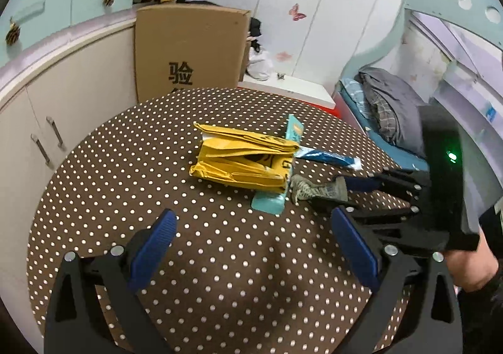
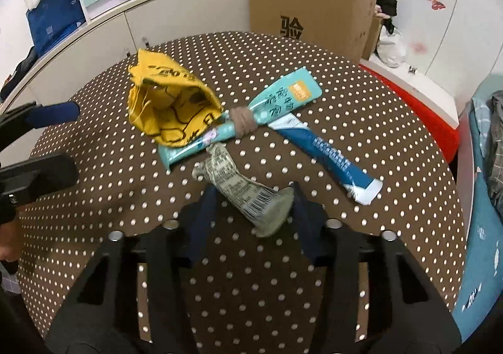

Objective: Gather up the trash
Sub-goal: 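Grasp the yellow paper bag with the left tool while the right tool grasps the barcode wrapper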

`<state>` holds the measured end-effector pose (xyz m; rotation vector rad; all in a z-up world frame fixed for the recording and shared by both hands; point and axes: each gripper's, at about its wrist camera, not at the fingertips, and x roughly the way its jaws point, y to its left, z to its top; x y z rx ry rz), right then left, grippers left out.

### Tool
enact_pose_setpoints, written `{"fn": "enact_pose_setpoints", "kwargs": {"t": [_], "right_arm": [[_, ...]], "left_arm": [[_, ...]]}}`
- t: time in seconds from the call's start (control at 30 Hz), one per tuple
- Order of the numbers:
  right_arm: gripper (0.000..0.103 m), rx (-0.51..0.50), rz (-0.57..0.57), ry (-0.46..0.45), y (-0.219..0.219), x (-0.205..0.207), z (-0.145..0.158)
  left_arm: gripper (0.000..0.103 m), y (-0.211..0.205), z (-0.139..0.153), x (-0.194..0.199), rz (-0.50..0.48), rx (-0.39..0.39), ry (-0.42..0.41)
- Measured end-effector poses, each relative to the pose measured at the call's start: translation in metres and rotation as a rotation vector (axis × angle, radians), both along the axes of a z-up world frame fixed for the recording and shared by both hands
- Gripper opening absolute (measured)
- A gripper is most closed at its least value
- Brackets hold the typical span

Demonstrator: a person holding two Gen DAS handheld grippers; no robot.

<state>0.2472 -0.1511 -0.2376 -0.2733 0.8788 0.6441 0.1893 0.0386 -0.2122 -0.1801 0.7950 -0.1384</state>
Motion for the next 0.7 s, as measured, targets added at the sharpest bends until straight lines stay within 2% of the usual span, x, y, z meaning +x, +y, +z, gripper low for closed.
{"fn": "enact_pose_setpoints", "kwargs": {"t": [0.1,0.23,0.33,0.37,0.47,0.5,0.53,0.57,0.6,0.67,0.7], "right_arm": [[0.03,0.009,-0.022,0.006,-0.004,-0.001,0.0],[0.029,0.015,-0.051,0.006,-0.014,-0.014,0.002],[0.038,0.018,-0.049,0.008,-0.014,-0.021,0.001],[0.046,0.024,-0.04,0.014,-0.014,-0.024,0.001],[0.048,0.013,-0.024,0.011,-0.011,-0.024,0.002],[0.048,0.009,-0.02,0.012,-0.009,-0.024,0.002],[0.048,0.009,-0.019,0.012,-0.007,-0.023,0.003],[0.048,0.009,-0.019,0.009,-0.006,-0.022,0.003],[0.048,0.006,-0.022,0.003,-0.004,-0.02,0.003],[0.048,-0.001,-0.021,-0.004,0.001,-0.017,0.002],[0.048,-0.002,-0.021,-0.011,0.003,-0.016,0.002]], "left_arm": [[0.096,-0.001,-0.006,0.011,0.04,-0.012,0.021],[0.096,-0.007,-0.013,0.025,0.085,-0.028,0.038],[0.096,-0.007,-0.02,0.037,0.142,-0.025,0.055],[0.096,-0.006,-0.021,0.04,0.161,-0.039,0.058],[0.095,-0.002,-0.024,0.048,0.189,-0.069,0.066],[0.092,0.001,-0.025,0.05,0.189,-0.079,0.069],[0.072,0.002,-0.026,0.053,0.185,-0.088,0.074],[0.058,0.004,-0.029,0.056,0.175,-0.097,0.096],[0.052,0.006,-0.031,0.058,0.172,-0.102,0.11],[0.033,0.011,-0.033,0.059,0.173,-0.098,0.106],[0.03,0.015,-0.035,0.059,0.168,-0.11,0.113]]}}
